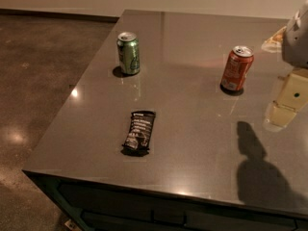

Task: Move coke can near rxbar chocolate

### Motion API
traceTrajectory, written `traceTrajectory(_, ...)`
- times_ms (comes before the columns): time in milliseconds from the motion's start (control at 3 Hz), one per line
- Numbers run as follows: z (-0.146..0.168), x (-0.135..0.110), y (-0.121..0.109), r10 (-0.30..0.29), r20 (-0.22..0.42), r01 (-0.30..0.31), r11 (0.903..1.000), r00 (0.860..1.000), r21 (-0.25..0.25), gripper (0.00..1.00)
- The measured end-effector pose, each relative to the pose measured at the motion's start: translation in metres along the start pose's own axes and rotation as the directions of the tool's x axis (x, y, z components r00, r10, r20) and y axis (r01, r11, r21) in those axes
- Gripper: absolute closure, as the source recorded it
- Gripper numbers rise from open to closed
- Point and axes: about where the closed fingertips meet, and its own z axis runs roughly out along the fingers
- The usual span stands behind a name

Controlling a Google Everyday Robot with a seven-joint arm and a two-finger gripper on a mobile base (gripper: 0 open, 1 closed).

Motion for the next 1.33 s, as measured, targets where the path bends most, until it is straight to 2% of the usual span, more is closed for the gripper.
traceTrajectory(333, 0.000, 0.000, 0.000, 0.000, 0.000, 0.000, 1.0000, 1.000, 0.000, 0.00)
traceTrajectory(667, 0.004, -0.005, -0.011, 0.035, 0.005, -0.035, 0.9994, 0.999, 0.004, 0.00)
traceTrajectory(1000, 0.015, -0.012, -0.031, 0.093, 0.013, -0.093, 0.9953, 0.996, 0.024, 0.00)
traceTrajectory(1333, 0.028, -0.018, -0.057, 0.170, 0.044, -0.172, 0.9842, 0.985, 0.043, 0.00)
